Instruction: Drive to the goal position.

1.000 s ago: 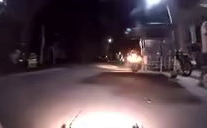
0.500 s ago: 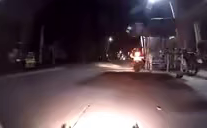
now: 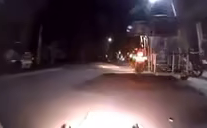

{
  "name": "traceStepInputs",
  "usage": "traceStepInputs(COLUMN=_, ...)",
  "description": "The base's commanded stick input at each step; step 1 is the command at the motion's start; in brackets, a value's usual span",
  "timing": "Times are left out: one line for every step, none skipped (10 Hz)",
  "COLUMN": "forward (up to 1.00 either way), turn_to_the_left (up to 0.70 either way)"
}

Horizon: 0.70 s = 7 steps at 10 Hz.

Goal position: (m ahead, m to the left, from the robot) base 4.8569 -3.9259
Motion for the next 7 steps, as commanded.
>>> traceStepInputs(forward=0.60, turn_to_the_left=-0.15)
traceStepInputs(forward=0.60, turn_to_the_left=-0.07)
traceStepInputs(forward=0.60, turn_to_the_left=0.00)
traceStepInputs(forward=0.60, turn_to_the_left=0.00)
traceStepInputs(forward=0.60, turn_to_the_left=0.00)
traceStepInputs(forward=0.60, turn_to_the_left=0.00)
traceStepInputs(forward=0.60, turn_to_the_left=-0.09)
